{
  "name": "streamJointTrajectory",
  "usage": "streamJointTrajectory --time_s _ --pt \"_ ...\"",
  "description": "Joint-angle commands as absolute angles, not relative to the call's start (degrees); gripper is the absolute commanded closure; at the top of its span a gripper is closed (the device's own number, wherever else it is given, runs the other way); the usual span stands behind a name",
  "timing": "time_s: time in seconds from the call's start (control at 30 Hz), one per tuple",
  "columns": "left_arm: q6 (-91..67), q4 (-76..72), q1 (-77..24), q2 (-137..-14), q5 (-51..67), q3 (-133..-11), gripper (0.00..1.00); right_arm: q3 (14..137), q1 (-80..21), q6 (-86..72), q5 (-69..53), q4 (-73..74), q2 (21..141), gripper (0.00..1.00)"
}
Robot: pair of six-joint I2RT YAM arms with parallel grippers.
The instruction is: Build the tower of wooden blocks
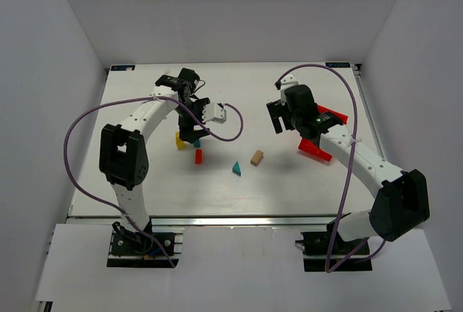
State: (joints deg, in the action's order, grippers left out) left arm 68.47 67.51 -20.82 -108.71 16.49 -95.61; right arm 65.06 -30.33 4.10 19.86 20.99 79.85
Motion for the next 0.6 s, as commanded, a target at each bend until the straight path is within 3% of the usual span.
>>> streamJointTrajectory --time_s 0.0,0.57 --pt "68.3 65.9 -21.0 -109.6 16.7 -94.8 0.02 66.8 -30.1 4.7 21.1 20.9 78.2 0.11" --pt "68.5 67.1 -22.1 -110.0 17.4 -93.7 0.02 66.5 -30.1 4.7 20.7 20.7 78.2 0.11"
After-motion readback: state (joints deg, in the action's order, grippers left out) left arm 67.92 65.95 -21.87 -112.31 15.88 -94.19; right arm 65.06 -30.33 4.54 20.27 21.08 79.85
